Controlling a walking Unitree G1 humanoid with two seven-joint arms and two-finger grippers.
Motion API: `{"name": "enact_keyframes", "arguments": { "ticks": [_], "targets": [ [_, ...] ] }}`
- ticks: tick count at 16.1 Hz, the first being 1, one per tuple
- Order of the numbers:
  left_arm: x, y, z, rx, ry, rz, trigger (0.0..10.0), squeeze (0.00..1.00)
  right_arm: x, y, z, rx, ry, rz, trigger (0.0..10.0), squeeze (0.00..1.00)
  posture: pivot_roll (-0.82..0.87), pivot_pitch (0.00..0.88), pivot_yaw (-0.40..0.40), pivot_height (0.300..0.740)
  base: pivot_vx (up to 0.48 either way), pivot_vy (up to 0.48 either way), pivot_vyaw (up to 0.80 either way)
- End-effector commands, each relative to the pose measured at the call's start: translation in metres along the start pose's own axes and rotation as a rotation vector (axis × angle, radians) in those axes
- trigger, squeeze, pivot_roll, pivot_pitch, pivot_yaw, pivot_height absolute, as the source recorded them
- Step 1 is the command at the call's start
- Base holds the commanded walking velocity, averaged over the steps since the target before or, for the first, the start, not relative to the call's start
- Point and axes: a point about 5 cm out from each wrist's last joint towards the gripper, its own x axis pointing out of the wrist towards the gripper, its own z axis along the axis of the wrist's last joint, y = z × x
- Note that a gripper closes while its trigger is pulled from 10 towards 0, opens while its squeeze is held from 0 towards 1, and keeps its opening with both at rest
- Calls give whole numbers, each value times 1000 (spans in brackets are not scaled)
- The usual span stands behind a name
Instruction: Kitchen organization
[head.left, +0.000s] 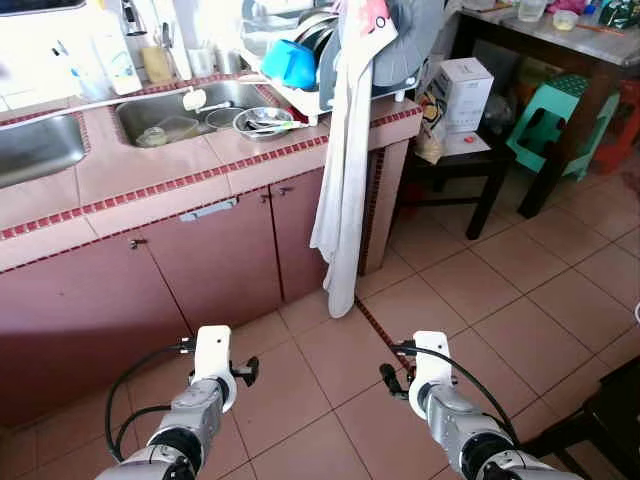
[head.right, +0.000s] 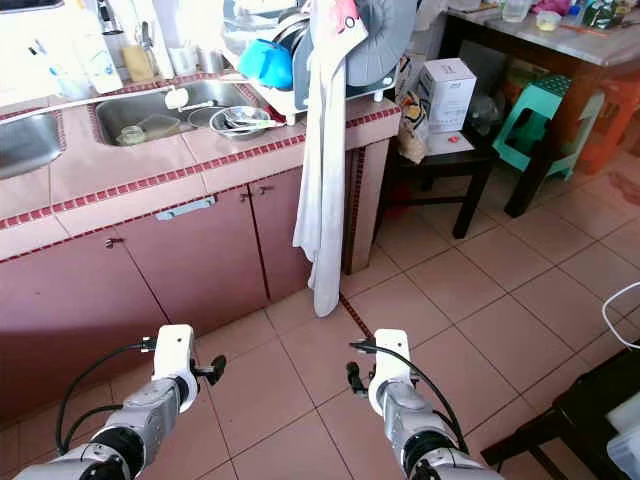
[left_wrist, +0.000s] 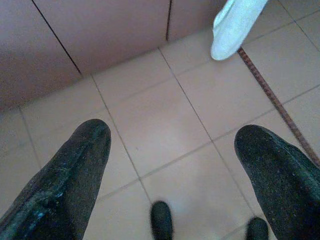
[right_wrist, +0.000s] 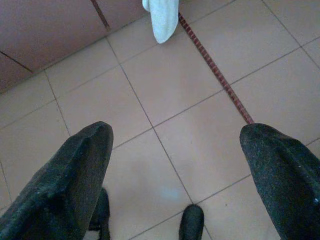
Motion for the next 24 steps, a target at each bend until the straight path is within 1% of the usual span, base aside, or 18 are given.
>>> {"name": "enact_keyframes", "arguments": {
  "ticks": [1, 2, 3, 4, 6, 7, 8, 9, 11, 12, 13, 14, 16, 17, 19, 20, 22, 24],
  "targets": [
    [0, 8, 10, 50, -47, 28, 10000, 0, 0, -8, 15, 7, -67, -36, 10000, 0, -26, 0, 41, 740, 0, 0, 0],
    [-1, 11, 12, 111, -69, 28, 10000, 0, 1, -10, 19, 57, -73, -26, 10000, 0, -22, 0, 42, 740, 0, 0, 0],
    [-1, 12, 13, 125, -79, 27, 10000, 0, 1, -10, 22, 72, -87, -6, 10000, 0, -17, 0, 41, 740, 0, 0, 0],
    [-2, 13, 18, 105, -119, -6, 10000, 0, 1, -8, 35, 18, -146, 23, 10000, 0, -13, 0, 43, 740, 0, 0, 0],
    [-5, 15, 32, 93, -234, -34, 10000, 0, 0, -6, 60, 8, -257, 37, 10000, 0, -12, 0, 47, 740, 0, 0, 0],
    [-5, 17, 33, 91, -246, -27, 10000, 0, -1, -7, 63, 25, -274, 34, 10000, 0, -9, 0, 47, 740, 0, 0, 0],
    [-8, 19, 33, 69, -281, -20, 10000, 0, -2, -9, 66, 22, -292, 32, 10000, 0, -9, 0, 47, 740, 0, 0, 0],
    [-12, 21, 35, 86, -338, -9, 10000, 0, -3, -10, 69, 9, -325, 36, 10000, 0, -7, 0, 47, 740, 0, 0, 0],
    [-36, 23, 42, 131, -531, -19, 10000, 0, -11, -16, 73, -39, -410, 46, 10000, 0, -3, 3, 42, 740, 0, 0, 0],
    [-47, 26, 48, 192, -597, 5, 10000, 0, -16, -19, 74, -49, -447, 43, 10000, 0, -1, 5, 36, 740, 0, 0, 0],
    [-64, 30, 51, 211, -656, 20, 10000, 0, -27, -28, 74, -85, -494, 18, 10000, 0, -3, 9, 33, 740, 0, 0, 0],
    [-74, 33, 51, 185, -672, 35, 10000, 0, -38, -33, 73, -61, -520, 23, 10000, 0, -3, 11, 33, 740, 0, 0, 0],
    [-98, 31, 52, 235, -706, 18, 10000, 0, -64, -42, 70, -107, -561, -4, 10000, 0, -13, 20, 36, 740, 0, 0, 0],
    [-100, 30, 51, 240, -705, 14, 10000, 0, -67, -43, 70, -113, -566, -18, 10000, 0, -13, 20, 36, 740, 0, 0, 0],
    [-106, 31, 51, 242, -678, 10, 10000, 0, -87, -49, 68, -21, -558, -18, 10000, 0, -36, 26, 49, 740, 0, 0, 0],
    [-104, 29, 52, 226, -664, -1, 10000, 0, -93, -50, 67, -94, -546, -25, 10000, 0, -43, 24, 50, 740, 0, 0, 0],
    [-103, 23, 59, 232, -667, -7, 10000, 0, -100, -53, 69, -139, -535, -25, 10000, 0, -53, 19, 51, 740, 0, 0, 0],
    [-103, 10, 64, 267, -675, -29, 10000, 0, -110, -52, 79, -221, -535, 43, 10000, 0, -60, 15, 51, 740, 0, 0, 0]
  ]
}}
